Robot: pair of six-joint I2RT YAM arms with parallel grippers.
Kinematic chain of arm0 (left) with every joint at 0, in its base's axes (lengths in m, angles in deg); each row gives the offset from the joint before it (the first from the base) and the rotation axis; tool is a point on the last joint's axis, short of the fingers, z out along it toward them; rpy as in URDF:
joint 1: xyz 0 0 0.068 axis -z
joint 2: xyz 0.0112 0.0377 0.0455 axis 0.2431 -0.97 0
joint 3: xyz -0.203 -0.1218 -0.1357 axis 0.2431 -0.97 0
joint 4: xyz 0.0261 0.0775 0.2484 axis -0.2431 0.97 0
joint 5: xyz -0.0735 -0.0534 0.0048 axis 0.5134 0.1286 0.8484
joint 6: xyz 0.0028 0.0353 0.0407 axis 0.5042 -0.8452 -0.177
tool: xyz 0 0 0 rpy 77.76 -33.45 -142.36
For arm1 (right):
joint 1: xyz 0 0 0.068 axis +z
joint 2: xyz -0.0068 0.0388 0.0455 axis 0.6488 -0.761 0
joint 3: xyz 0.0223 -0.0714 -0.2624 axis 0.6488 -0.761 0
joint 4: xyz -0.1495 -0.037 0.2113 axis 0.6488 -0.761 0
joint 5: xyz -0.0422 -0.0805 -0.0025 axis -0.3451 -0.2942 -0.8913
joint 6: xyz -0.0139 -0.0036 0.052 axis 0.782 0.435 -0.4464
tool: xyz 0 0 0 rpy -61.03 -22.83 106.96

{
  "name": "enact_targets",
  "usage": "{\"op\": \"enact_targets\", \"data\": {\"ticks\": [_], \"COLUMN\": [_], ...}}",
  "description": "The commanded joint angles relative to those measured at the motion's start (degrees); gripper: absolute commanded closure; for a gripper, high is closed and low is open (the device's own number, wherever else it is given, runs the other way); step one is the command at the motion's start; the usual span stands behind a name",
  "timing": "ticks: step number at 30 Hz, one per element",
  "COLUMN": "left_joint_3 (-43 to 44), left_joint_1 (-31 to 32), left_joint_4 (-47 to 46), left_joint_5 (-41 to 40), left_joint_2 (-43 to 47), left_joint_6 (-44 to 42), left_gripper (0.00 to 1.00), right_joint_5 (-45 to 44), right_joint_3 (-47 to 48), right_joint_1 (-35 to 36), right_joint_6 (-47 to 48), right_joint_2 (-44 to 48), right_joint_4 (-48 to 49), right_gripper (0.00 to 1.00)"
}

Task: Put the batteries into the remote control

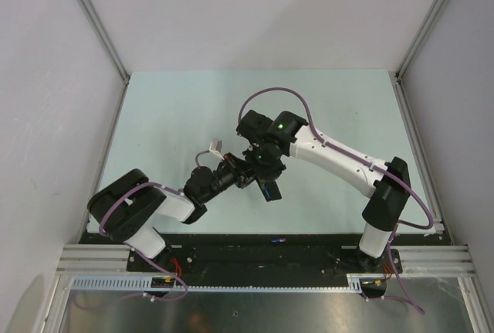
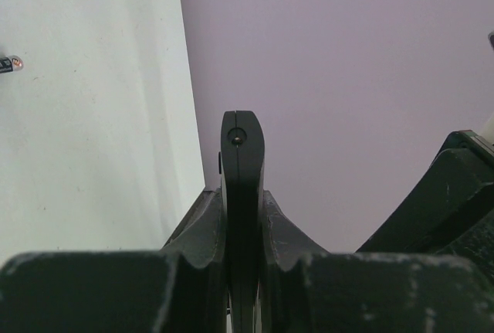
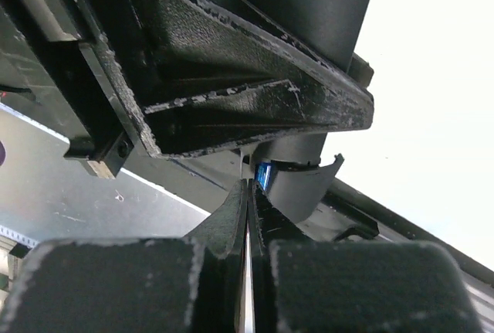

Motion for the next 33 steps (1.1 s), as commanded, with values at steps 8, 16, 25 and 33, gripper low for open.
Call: {"op": "enact_targets", "data": {"ticks": [8,16,25,33], "left_joint_3": [-0.1,-1.8,-4.2,-14.3], "left_joint_1": [0.2,-1.8,-3.1,-3.5], "left_joint_4": [-22.6,-22.6,-22.6,-22.3], "left_joint_5": [0.3,-0.4,0.9,2.1], "left_joint_2": [2.0,2.4,4.9,19.7], "left_joint_6": [1.3,1.0,0.2,-3.5], "left_gripper": [1.0,1.0,1.0,1.0], "right_joint_5": [-1.4,-4.8,-5.5,-9.7], "right_joint_3": [3.0,5.3,-33.1,-41.2], "right_joint_1": [0.5,-3.0,-14.4,-7.5], "right_joint_6": [-0.7,-1.9,-4.4,4.0], "right_joint_2": [-1.2,4.3,28.0,22.8], "right_joint_4": [0.3,2.9,31.3,42.6], "right_gripper": [1.0,1.0,0.67,0.58]}}
